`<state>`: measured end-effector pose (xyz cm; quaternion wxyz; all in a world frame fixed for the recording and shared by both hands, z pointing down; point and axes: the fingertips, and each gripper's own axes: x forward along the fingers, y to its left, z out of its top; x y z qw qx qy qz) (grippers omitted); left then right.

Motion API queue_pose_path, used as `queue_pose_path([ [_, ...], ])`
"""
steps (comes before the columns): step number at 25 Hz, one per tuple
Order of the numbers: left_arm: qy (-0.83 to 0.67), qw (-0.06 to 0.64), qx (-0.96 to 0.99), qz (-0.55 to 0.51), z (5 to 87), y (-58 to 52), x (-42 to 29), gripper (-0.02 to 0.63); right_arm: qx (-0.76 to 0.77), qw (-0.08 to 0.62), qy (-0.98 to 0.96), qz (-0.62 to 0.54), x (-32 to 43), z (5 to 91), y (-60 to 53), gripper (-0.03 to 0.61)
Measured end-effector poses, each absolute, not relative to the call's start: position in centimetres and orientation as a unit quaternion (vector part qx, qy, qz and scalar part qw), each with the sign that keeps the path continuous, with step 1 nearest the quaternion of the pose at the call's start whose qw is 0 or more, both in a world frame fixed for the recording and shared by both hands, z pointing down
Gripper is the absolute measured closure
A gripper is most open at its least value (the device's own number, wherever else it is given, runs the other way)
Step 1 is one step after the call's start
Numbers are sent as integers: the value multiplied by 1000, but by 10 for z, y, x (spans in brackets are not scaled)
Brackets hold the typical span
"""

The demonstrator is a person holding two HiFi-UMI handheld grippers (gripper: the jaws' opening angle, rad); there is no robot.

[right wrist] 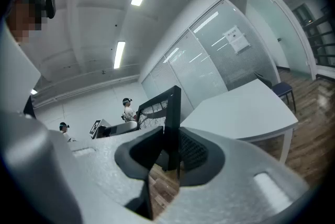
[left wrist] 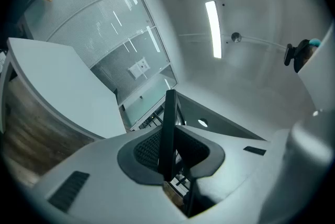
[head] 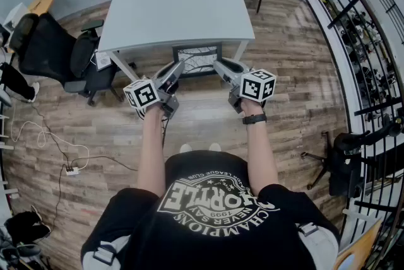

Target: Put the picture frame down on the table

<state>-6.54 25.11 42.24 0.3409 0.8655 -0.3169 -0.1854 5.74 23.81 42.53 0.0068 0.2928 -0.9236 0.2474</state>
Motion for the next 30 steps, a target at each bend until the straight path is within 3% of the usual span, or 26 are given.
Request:
queue_pose_path([
  [12, -322, 338, 867, -174, 424, 260, -109, 537, 312, 15, -915, 253, 14, 426, 253, 489],
  [17, -325, 344, 867, -153, 442, 262, -137, 537, 349, 57, -901, 250, -13, 448, 259, 482],
  [30, -337, 362, 859, -132, 470, 185, -128, 537, 371, 70, -885, 272, -4, 473, 186, 479],
])
